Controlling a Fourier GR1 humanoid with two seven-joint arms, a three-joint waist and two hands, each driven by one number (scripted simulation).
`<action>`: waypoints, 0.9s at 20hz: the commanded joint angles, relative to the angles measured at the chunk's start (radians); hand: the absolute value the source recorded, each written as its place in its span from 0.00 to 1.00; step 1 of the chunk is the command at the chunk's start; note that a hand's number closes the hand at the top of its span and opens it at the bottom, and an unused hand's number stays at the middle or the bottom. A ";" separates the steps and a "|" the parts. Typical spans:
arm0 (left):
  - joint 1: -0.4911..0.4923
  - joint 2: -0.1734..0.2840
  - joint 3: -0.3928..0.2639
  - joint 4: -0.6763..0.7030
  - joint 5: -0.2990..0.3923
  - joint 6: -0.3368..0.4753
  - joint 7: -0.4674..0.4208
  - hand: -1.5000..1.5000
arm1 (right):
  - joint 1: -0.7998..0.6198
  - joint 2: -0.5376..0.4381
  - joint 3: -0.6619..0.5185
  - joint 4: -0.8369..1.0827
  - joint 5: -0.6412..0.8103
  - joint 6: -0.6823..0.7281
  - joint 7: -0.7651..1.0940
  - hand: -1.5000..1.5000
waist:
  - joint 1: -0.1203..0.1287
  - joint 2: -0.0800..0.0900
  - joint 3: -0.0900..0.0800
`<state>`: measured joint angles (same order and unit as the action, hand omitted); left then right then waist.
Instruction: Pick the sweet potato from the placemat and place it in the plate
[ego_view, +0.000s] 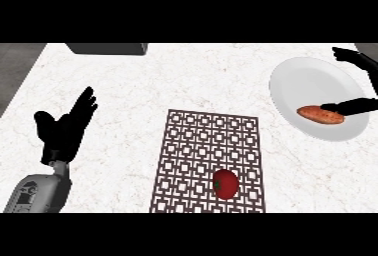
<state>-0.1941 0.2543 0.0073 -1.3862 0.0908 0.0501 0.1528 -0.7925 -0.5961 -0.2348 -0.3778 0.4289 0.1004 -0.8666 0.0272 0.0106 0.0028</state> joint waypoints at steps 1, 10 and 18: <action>-0.037 -0.045 -0.020 0.044 -0.028 0.038 0.006 0.50 | -0.030 0.009 -0.058 0.002 -0.092 0.153 -0.100 0.00 | -0.020 -0.004 -0.001; 0.018 0.006 0.009 -0.032 -0.015 0.008 0.035 0.50 | -0.018 -0.099 -0.136 0.121 -0.221 0.532 0.125 0.00 | -0.015 -0.007 -0.001; 0.009 -0.032 0.001 0.018 -0.028 0.004 -0.029 0.50 | -0.029 -0.171 -0.142 0.124 -0.242 0.596 0.098 0.00 | 0.003 0.005 0.001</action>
<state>-0.1770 0.2413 0.0159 -1.3907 0.0747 0.0475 0.1432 -0.8257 -0.7204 -0.3643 -0.2703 0.2026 0.5461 -0.6634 0.0244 0.0105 0.0027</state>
